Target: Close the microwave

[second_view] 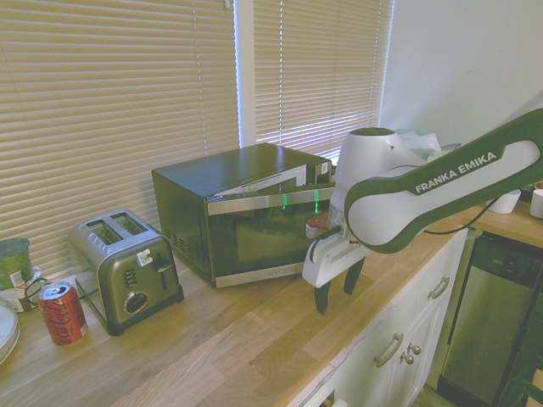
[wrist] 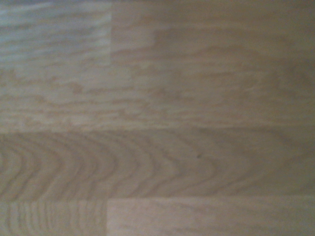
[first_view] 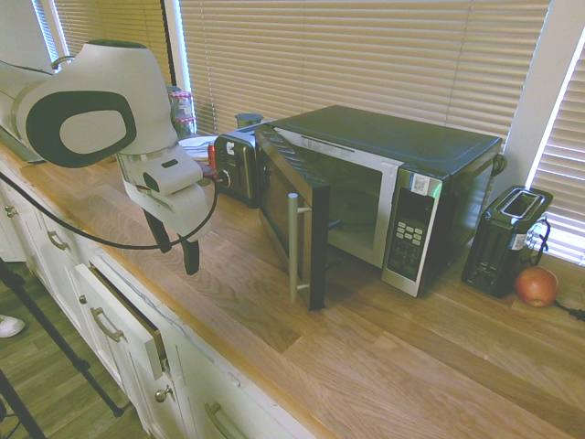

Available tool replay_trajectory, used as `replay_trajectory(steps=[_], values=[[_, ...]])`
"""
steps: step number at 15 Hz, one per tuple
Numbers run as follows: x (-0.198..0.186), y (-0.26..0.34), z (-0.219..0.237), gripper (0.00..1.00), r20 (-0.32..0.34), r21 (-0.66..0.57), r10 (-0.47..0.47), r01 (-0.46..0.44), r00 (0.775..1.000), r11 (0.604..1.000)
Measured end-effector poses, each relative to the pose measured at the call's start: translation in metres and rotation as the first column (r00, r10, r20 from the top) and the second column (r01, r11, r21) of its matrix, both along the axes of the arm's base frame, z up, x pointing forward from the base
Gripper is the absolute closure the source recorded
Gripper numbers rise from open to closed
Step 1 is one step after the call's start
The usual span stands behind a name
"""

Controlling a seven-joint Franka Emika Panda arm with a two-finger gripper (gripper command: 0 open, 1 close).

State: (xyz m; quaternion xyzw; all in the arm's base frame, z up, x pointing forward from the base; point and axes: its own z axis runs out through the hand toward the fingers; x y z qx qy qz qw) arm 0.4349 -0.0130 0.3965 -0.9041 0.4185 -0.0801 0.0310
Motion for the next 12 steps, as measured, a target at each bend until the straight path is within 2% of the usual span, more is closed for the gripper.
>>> replay_trajectory(steps=[6, 9, 12], values=[[0.022, -0.024, 0.045, 0.0, 0.143, -0.032, -0.039, 0.044, 0.989, 0.999], [0.036, -0.034, 0.081, 0.0, 0.239, -0.037, -0.053, 0.064, 0.97, 0.997], [0.049, -0.051, 0.099, 0.0, 0.299, -0.033, -0.081, 0.095, 0.951, 0.995]])
